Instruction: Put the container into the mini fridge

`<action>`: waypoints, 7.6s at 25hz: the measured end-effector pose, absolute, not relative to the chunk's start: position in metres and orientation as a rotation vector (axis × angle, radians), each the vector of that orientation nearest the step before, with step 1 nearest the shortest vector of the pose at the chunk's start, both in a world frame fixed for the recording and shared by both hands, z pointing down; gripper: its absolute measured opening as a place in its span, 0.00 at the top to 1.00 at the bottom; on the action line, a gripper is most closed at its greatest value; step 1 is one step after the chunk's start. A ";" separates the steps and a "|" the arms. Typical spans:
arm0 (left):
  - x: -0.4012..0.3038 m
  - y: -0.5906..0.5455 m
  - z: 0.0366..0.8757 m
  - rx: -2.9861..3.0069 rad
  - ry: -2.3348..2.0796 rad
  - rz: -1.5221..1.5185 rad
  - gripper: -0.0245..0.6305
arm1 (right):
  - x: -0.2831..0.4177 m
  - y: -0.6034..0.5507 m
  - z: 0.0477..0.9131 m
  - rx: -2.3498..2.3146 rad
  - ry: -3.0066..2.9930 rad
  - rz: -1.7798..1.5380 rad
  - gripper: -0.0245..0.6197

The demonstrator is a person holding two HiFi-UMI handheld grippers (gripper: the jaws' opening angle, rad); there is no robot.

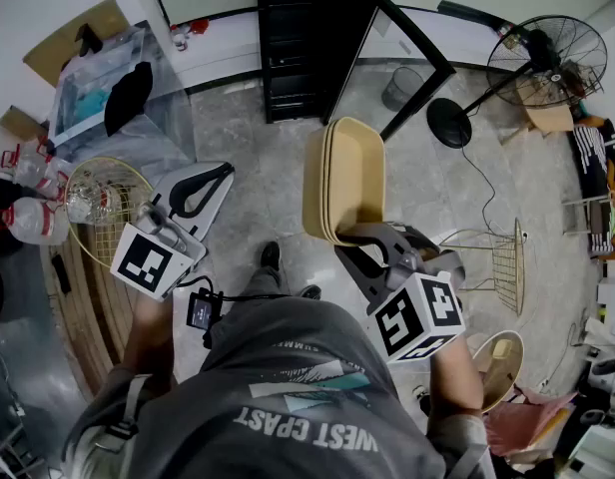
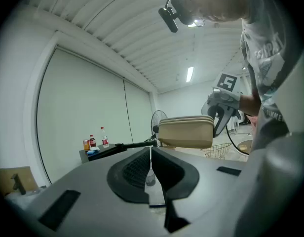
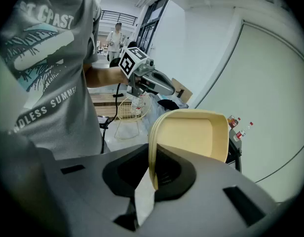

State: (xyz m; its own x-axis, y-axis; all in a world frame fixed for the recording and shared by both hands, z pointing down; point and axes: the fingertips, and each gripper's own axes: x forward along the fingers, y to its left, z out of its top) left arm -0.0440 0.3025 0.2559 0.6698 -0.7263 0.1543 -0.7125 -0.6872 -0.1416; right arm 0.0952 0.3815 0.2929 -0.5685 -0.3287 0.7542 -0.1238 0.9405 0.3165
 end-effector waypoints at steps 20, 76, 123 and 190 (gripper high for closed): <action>-0.063 0.206 0.270 -2.873 0.990 -0.271 0.93 | 0.045 0.297 0.299 0.430 -2.157 -0.238 0.89; 0.000 0.049 0.271 -2.712 1.420 -0.384 0.93 | 0.131 0.087 0.328 0.177 -2.253 -0.310 0.89; -0.079 -0.153 0.334 -2.908 1.171 -0.374 0.93 | 0.031 -0.111 0.434 0.305 -2.103 -0.229 0.89; -0.185 -0.213 0.491 -2.987 1.768 -0.477 0.93 | -0.036 -0.351 0.768 0.239 -1.736 -0.594 0.80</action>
